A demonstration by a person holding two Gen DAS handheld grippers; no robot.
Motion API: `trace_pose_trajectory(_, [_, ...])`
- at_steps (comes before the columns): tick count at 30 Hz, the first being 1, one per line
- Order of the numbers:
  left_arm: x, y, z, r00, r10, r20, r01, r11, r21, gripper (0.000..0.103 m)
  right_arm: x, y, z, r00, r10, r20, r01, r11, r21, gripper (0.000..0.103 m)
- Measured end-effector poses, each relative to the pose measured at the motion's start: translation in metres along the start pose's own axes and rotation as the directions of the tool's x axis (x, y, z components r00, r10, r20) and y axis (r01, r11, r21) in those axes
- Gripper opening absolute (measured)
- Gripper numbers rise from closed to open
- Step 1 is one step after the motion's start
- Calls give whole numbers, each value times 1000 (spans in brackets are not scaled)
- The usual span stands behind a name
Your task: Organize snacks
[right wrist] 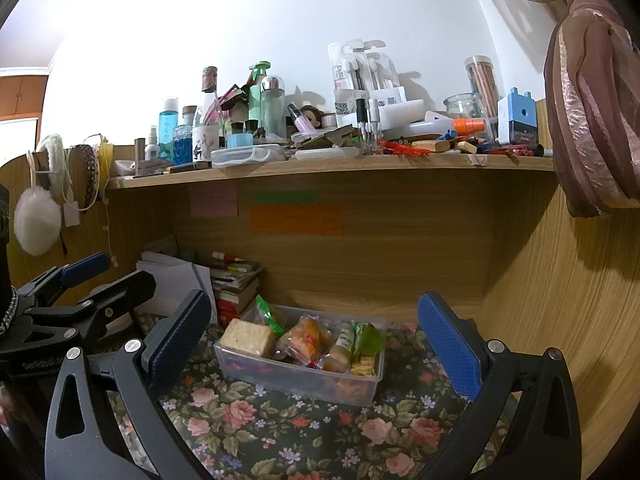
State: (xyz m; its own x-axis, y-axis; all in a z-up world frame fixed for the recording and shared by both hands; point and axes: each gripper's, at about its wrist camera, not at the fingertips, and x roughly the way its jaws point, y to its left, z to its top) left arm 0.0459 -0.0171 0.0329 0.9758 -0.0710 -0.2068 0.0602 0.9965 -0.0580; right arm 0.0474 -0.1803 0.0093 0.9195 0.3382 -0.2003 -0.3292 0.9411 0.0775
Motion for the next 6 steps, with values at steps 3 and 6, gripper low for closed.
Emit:
trace_pose_trajectory(3, [1, 0, 0, 1000, -2, -2, 2, 1000, 0, 103, 1, 0, -1, 1000, 1, -2, -1, 1000, -2, 103])
trace_pose_trajectory(6, [3, -1, -1, 1000, -2, -6, 2, 1000, 1, 103, 3, -1, -2, 1000, 2, -6, -2, 1000, -3, 103])
